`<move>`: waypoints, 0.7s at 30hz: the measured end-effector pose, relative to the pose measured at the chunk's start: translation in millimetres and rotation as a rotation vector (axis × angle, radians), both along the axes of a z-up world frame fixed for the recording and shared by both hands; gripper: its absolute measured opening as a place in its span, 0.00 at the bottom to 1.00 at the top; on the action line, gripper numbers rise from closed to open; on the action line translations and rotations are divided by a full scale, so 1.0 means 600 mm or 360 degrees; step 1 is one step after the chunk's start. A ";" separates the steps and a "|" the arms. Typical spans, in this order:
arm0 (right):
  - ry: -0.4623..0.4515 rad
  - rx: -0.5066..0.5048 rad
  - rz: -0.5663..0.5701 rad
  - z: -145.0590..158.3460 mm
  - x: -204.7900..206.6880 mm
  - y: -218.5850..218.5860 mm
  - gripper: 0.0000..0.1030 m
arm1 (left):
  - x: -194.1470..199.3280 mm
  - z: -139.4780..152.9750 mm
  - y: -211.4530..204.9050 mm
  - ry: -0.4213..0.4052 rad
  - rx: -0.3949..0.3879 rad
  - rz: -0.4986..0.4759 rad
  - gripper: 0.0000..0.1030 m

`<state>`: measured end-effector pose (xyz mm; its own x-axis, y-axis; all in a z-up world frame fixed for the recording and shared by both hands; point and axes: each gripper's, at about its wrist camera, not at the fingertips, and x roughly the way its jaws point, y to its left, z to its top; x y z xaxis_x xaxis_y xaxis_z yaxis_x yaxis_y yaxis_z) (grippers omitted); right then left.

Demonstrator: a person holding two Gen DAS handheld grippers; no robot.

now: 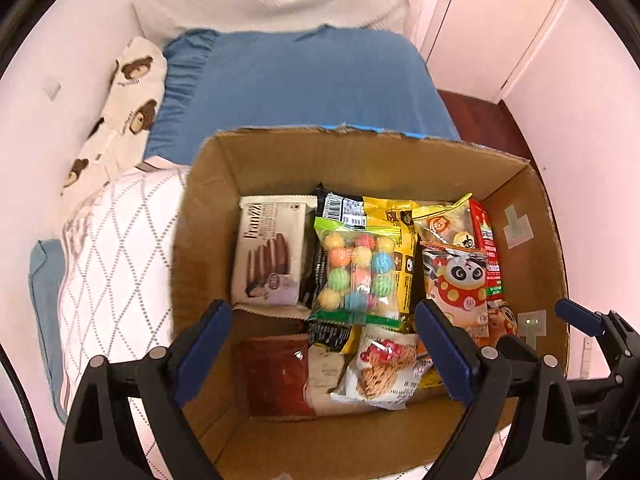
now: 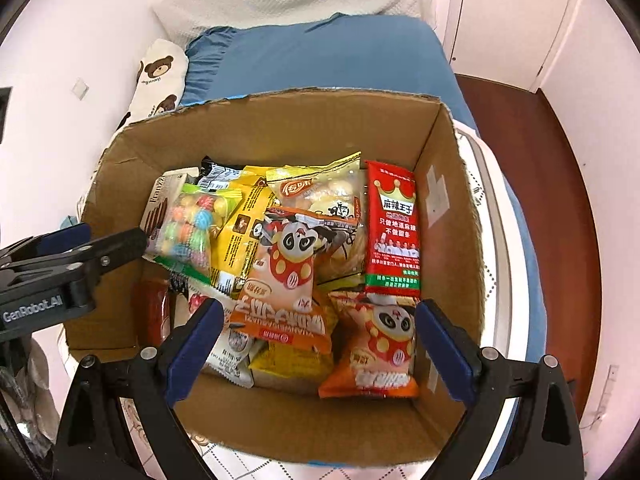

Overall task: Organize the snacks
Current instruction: 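Carry both bags into the cardboard box and open both tools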

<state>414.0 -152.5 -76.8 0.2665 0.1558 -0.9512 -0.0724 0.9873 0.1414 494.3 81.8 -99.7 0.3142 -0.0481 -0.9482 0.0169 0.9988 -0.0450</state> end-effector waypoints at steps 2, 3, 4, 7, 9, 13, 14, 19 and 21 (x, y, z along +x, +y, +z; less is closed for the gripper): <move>-0.0039 -0.0014 -0.0011 0.012 -0.012 -0.002 0.95 | -0.021 0.019 0.006 -0.0075 0.0005 0.0022 0.91; -0.0063 -0.0017 -0.0017 0.019 -0.021 -0.004 0.95 | -0.031 0.030 0.008 -0.0115 0.0012 0.0028 0.91; -0.0079 -0.0018 -0.0021 0.024 -0.026 -0.004 0.95 | -0.044 0.039 0.010 -0.0155 0.0021 0.0035 0.91; -0.0137 -0.0014 -0.0031 0.044 -0.051 -0.009 0.95 | -0.073 0.061 0.013 -0.0229 0.0021 0.0039 0.91; -0.0179 -0.0025 -0.0029 0.058 -0.069 -0.009 0.95 | -0.096 0.075 0.014 -0.0271 0.0007 0.0040 0.91; -0.0280 -0.0043 -0.0020 0.095 -0.114 -0.009 0.95 | -0.142 0.102 0.009 -0.0369 0.0015 0.0026 0.91; -0.0302 -0.0048 -0.0016 0.104 -0.123 -0.008 0.95 | -0.153 0.108 0.009 -0.0392 0.0024 0.0028 0.91; -0.0428 -0.0062 -0.0005 0.155 -0.182 -0.005 0.95 | -0.213 0.143 0.005 -0.0528 0.0057 0.0025 0.91; -0.0480 -0.0061 -0.0005 0.175 -0.206 -0.005 0.95 | -0.235 0.156 0.002 -0.0566 0.0059 0.0016 0.91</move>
